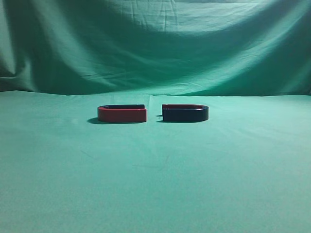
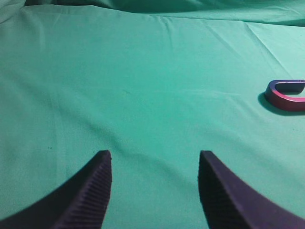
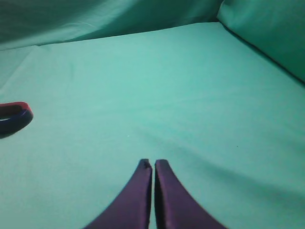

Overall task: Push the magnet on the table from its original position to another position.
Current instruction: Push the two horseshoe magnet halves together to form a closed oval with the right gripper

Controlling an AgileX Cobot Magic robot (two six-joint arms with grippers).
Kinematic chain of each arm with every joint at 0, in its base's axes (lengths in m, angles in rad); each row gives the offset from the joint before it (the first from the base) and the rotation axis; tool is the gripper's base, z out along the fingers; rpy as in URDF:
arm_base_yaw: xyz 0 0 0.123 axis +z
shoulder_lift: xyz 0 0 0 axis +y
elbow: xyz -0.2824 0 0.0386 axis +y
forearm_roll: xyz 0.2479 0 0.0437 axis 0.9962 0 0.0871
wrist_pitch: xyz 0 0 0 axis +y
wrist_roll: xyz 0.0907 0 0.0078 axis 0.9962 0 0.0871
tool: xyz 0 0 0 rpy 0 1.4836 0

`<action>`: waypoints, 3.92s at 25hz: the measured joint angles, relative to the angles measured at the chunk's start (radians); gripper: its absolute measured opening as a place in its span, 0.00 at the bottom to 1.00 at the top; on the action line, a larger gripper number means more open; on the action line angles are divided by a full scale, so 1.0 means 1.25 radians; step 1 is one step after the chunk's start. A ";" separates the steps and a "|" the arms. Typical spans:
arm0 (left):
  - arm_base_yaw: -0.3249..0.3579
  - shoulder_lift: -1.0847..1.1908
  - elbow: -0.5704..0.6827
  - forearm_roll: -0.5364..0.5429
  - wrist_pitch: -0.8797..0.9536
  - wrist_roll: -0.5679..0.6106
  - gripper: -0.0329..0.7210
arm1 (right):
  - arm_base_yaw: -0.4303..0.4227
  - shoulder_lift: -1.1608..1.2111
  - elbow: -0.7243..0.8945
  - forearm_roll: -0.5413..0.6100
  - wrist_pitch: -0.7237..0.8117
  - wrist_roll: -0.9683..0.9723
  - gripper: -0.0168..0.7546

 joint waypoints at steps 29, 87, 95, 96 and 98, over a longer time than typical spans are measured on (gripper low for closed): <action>0.000 0.000 0.000 0.000 0.000 0.000 0.54 | 0.000 0.000 0.002 -0.001 -0.249 0.008 0.02; 0.000 0.000 0.000 0.000 0.000 0.000 0.54 | 0.333 1.612 -1.227 0.038 0.443 -0.003 0.02; 0.000 0.000 0.000 0.000 0.000 0.000 0.54 | 0.334 1.664 -1.240 0.051 0.417 -0.002 0.02; 0.000 0.000 0.000 0.000 0.000 0.000 0.54 | 0.334 1.666 -1.240 0.054 0.406 -0.002 0.02; 0.000 0.000 0.000 0.000 0.000 0.000 0.54 | 0.336 1.667 -1.241 0.057 0.387 -0.002 0.02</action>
